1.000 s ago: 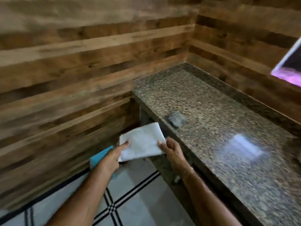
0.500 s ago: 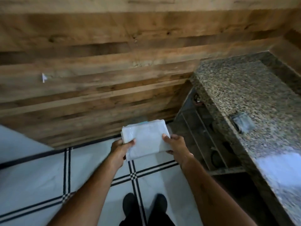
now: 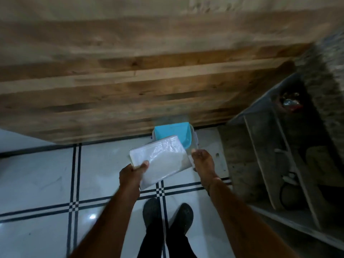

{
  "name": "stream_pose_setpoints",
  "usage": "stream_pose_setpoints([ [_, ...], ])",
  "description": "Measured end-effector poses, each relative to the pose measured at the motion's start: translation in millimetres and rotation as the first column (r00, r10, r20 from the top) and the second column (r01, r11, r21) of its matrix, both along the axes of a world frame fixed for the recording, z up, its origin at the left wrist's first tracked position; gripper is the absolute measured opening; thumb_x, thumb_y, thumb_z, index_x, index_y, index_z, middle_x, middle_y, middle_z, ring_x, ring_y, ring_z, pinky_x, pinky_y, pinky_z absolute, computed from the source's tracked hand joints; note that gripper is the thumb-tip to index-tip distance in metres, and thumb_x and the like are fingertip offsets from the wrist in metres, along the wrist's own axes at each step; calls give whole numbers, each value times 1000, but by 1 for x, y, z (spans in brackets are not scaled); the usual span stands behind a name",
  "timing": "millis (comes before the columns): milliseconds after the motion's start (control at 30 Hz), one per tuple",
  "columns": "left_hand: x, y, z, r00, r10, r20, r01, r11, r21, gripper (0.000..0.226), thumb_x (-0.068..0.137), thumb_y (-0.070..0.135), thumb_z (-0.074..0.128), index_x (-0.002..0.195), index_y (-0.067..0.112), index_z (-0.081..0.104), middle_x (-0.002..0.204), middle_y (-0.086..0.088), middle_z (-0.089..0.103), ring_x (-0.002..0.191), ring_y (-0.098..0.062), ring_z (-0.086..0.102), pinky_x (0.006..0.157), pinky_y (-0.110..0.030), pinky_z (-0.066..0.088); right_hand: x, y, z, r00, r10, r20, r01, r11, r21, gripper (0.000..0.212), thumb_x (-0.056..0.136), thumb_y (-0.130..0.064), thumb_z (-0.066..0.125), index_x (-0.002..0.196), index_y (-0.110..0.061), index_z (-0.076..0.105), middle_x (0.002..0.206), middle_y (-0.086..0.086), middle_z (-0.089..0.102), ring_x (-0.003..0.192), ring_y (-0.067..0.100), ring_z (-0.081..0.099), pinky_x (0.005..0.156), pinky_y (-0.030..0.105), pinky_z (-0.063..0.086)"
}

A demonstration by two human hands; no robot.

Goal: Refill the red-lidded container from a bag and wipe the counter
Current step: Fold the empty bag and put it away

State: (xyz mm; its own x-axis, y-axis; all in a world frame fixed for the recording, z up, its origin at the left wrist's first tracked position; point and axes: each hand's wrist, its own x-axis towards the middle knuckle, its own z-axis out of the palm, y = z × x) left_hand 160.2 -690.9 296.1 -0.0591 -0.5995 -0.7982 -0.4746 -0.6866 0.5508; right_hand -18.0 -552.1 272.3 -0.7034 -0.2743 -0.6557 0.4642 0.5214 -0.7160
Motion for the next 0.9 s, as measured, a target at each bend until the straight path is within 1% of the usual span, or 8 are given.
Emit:
stream_pose_setpoints([
  [100, -8, -19, -73, 998, 44, 36, -41, 996, -73, 48, 82, 34, 83, 118, 5, 69, 110, -13, 72, 99, -34, 69, 81, -42, 58, -7, -9, -88, 999, 34, 22, -37, 988, 150, 71, 80, -67, 70, 118, -8, 63, 113, 7, 64, 107, 26, 61, 89, 37, 51],
  [200, -19, -36, -154, 996, 87, 0, -86, 993, -86, 42, 80, 33, 86, 111, 10, 71, 109, -12, 73, 99, -33, 70, 88, -46, 59, -13, -17, -179, 982, 104, 157, -147, 945, 292, 92, 83, -56, 76, 150, -3, 41, 153, 14, 44, 140, 31, 45, 117, 38, 37],
  [300, -24, -44, -212, 985, 162, -62, -165, 985, -47, 39, 79, 30, 87, 111, 13, 73, 110, -9, 75, 101, -31, 72, 91, -50, 59, -14, -25, -243, 951, 136, 276, -222, 925, 310, 106, 78, -54, 80, 153, 2, 30, 159, 19, 36, 145, 33, 39, 117, 38, 33],
  [467, -38, -46, -274, 975, 190, -113, -190, 982, 14, 15, 86, 24, 82, 93, 19, 70, 100, -3, 75, 89, -21, 73, 79, -38, 61, -15, -42, -328, 936, 125, 329, -214, 944, 250, 88, 81, -43, 83, 145, 1, 41, 143, 17, 51, 131, 33, 52, 98, 33, 44],
  [567, -48, -47, -285, 972, 213, -98, -212, 977, 22, 15, 86, 25, 81, 90, 20, 68, 96, 1, 72, 89, -20, 70, 83, -39, 59, -11, -44, -349, 971, 113, 213, -162, 960, 227, 30, 88, -35, 77, 101, -12, 64, 98, 12, 67, 91, 31, 70, 64, 26, 51],
  [633, -53, -46, -283, 966, 237, -104, -234, 971, 39, 21, 86, 25, 81, 100, 19, 67, 103, -2, 72, 95, -22, 69, 87, -42, 59, -8, -32, -343, 991, 102, 91, -124, 951, 283, 20, 89, -34, 72, 84, -21, 59, 85, 7, 66, 88, 35, 70, 71, 39, 56],
  [700, -58, -45, -275, 959, 256, -118, -252, 967, 47, 29, 86, 25, 81, 109, 17, 66, 108, -3, 71, 98, -22, 69, 88, -43, 58, -1, -11, -320, 994, 108, -7, -100, 938, 333, 20, 91, -31, 69, 84, -19, 55, 81, 4, 62, 83, 32, 66, 79, 45, 56],
  [900, -94, -47, -260, 957, 281, -68, -285, 957, -60, 18, 84, 20, 84, 82, 17, 66, 88, 2, 69, 91, -25, 70, 87, -42, 58, 19, 70, -247, 981, -25, -191, 99, 916, 388, 16, 98, -23, 64, 105, -8, 61, 82, -1, 59, 80, 22, 58, 71, 30, 43],
])
